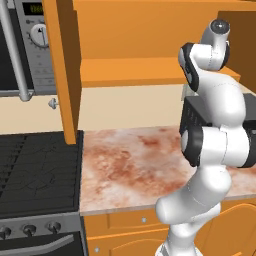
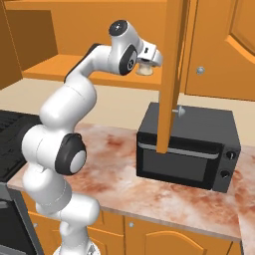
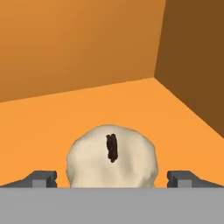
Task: Get the candle and the beer from the cabinet and move them to the dining counter.
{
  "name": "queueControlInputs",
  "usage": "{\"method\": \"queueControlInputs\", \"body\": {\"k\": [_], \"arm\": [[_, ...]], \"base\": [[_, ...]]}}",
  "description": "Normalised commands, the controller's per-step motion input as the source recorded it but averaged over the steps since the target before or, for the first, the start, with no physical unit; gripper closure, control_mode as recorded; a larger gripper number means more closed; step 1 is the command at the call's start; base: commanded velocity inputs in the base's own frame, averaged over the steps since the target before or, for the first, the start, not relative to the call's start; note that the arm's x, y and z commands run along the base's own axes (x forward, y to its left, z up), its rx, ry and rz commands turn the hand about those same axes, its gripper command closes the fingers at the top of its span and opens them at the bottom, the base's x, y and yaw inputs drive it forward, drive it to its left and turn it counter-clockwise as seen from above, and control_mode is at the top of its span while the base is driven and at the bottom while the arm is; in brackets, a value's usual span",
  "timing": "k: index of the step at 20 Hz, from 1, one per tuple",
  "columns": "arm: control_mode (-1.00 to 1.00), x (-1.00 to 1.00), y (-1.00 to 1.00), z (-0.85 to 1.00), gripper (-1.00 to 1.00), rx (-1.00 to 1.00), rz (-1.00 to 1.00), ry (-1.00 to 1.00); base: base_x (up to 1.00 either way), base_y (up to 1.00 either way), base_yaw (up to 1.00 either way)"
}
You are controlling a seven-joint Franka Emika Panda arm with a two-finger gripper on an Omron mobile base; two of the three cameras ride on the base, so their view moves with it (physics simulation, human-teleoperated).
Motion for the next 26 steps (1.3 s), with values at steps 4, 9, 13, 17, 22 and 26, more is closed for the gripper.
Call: {"method": "queueControlInputs", "body": {"k": [4,9,13,17,22,26], "arm": [[-1.00,0.03,0.01,-0.20,-1.00,0.12,0.00,0.00],[-1.00,0.16,0.10,-0.21,1.00,0.09,0.00,0.00],[-1.00,0.10,0.12,-0.19,1.00,0.03,0.00,-0.02],[-1.00,-0.03,0.12,-0.17,1.00,0.00,0.04,-0.07],[-1.00,-0.42,0.47,-0.17,1.00,0.00,0.08,-0.09],[-1.00,-0.46,0.48,-0.05,1.00,-0.05,0.04,-0.04]], "base": [[0.00,0.00,0.00],[0.00,0.00,0.00],[0.00,0.00,0.00],[0.00,0.00,0.00],[0.00,0.00,0.00],[0.00,0.00,0.00]]}}
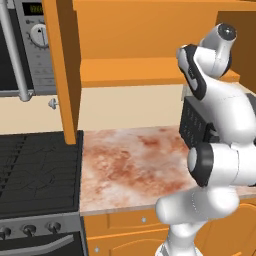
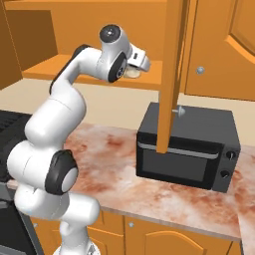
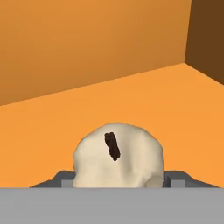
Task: Get the candle and the beer from the cabinet and move them to the dining counter.
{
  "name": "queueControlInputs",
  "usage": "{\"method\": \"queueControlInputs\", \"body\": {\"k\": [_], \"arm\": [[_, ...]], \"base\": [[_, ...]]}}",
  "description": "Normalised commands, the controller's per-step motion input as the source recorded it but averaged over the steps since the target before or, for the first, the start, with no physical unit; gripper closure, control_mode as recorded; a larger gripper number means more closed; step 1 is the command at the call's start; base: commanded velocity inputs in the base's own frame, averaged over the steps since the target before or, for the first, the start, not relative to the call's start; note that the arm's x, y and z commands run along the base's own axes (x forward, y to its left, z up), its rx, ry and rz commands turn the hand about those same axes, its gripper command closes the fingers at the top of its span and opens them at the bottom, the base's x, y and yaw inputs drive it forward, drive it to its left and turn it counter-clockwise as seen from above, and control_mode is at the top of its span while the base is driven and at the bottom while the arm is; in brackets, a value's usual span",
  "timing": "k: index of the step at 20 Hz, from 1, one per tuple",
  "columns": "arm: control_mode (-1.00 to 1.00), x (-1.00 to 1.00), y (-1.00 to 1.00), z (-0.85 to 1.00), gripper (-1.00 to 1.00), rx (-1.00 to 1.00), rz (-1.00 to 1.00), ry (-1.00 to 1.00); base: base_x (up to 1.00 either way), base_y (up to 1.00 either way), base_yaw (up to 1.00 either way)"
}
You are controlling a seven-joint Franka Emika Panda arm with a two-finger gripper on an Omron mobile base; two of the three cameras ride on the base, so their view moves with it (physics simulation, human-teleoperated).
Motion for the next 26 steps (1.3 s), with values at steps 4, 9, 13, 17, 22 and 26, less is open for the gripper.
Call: {"method": "queueControlInputs", "body": {"k": [4,9,13,17,22,26], "arm": [[-1.00,-0.54,0.36,0.08,1.00,0.00,0.00,0.00],[-1.00,-0.64,0.36,0.13,1.00,0.00,0.00,0.00],[-1.00,-0.69,0.42,0.09,1.00,0.00,0.00,0.00],[-1.00,-0.74,0.49,0.00,1.00,0.00,0.00,0.00],[-1.00,-0.69,0.47,-0.01,1.00,0.05,0.00,0.00],[-1.00,-0.66,0.47,-0.06,1.00,0.08,0.00,0.00]], "base": [[0.00,0.00,0.00],[0.00,0.00,0.00],[0.00,0.00,0.00],[0.00,0.00,0.00],[0.00,0.00,0.00],[0.00,0.00,0.00]]}}
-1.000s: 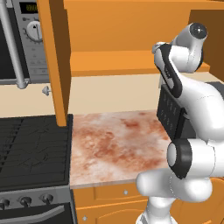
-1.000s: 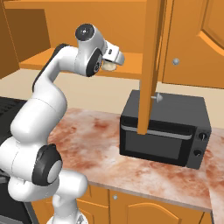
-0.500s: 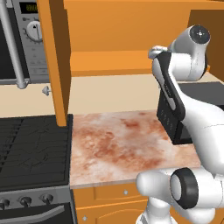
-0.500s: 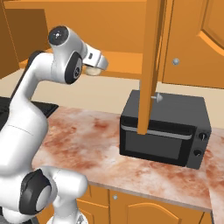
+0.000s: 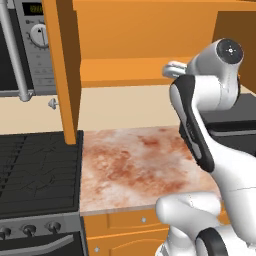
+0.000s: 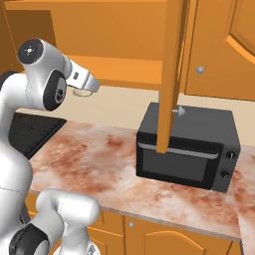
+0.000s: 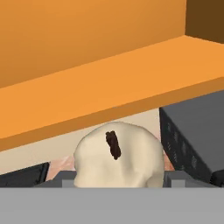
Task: Get the candle and the beer from the cabinet and move them to the dining counter.
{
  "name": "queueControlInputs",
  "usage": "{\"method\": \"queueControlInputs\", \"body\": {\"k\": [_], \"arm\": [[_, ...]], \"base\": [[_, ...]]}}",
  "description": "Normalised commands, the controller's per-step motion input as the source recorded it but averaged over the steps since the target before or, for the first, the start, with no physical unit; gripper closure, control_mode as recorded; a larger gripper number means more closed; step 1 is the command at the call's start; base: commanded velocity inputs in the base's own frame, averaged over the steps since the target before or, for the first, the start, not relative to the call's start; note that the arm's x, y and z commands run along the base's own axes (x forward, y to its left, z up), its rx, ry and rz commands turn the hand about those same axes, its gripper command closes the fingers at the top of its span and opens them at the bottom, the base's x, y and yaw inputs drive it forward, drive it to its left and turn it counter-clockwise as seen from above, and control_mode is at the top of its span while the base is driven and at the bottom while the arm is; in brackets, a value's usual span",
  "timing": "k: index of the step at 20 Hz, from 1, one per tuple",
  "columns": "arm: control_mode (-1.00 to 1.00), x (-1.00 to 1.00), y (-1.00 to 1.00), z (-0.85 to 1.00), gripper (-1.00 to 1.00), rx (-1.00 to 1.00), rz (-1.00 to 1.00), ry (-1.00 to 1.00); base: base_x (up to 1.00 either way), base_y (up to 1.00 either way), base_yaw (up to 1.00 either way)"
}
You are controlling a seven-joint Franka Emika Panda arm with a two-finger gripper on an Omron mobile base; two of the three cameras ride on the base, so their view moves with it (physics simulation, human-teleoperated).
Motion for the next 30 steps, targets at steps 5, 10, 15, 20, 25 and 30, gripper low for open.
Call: {"method": "queueControlInputs", "body": {"k": [5,10,15,20,25,30], "arm": [[-1.00,-0.63,0.45,-0.22,1.00,0.05,0.00,0.00],[-1.00,-0.56,0.38,-0.43,1.00,0.03,0.00,-0.08],[-1.00,-0.39,0.30,-0.47,1.00,0.10,-0.04,-0.04],[-1.00,-0.11,0.01,-0.05,1.00,0.08,-0.01,-0.01],[-1.00,0.00,0.00,0.00,1.00,0.00,0.00,0.00],[-1.00,0.00,0.00,0.00,1.00,0.00,0.00,0.00]], "base": [[0.00,0.00,0.00],[0.00,0.00,0.00],[0.00,0.00,0.00],[0.00,0.00,0.00],[0.00,0.00,0.00],[0.00,0.00,0.00]]}}
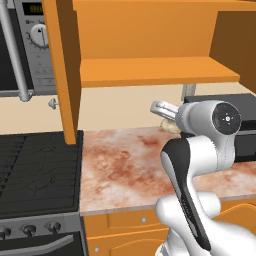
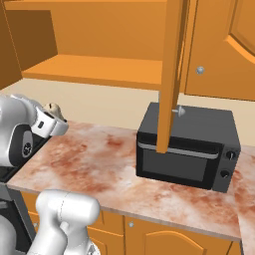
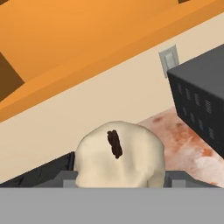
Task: Get the candle and the beer from the cabinet and move them to the dining counter.
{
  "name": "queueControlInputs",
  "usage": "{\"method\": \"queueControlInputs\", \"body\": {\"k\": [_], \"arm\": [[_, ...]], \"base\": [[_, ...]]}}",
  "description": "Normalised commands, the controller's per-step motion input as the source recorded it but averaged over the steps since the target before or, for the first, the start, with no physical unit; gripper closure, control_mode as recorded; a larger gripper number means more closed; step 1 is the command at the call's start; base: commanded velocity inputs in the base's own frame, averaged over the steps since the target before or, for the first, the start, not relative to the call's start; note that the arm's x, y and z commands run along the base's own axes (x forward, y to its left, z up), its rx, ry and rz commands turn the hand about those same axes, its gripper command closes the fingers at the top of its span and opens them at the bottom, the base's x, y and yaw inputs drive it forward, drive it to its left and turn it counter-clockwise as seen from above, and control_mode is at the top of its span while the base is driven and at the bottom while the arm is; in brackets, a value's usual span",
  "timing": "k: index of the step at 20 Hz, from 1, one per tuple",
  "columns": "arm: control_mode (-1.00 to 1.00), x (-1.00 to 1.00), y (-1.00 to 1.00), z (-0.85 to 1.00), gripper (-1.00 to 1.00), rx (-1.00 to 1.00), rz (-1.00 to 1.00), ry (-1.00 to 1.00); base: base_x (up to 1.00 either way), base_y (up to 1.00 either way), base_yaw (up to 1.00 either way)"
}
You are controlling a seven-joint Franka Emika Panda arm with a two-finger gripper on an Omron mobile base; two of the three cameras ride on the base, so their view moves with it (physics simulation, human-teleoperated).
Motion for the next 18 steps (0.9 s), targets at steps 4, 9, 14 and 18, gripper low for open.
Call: {"method": "queueControlInputs", "body": {"k": [4,9,14,18], "arm": [[-1.00,0.00,0.00,0.00,1.00,0.00,0.00,0.00],[1.00,0.00,0.00,0.00,1.00,0.00,0.00,0.00],[1.00,0.00,0.00,0.00,1.00,0.00,0.00,0.00],[1.00,0.00,0.00,0.00,1.00,0.00,0.00,0.00]], "base": [[0.00,0.00,0.00],[0.00,0.00,0.00],[0.00,0.00,0.00],[0.00,0.00,0.00]]}}
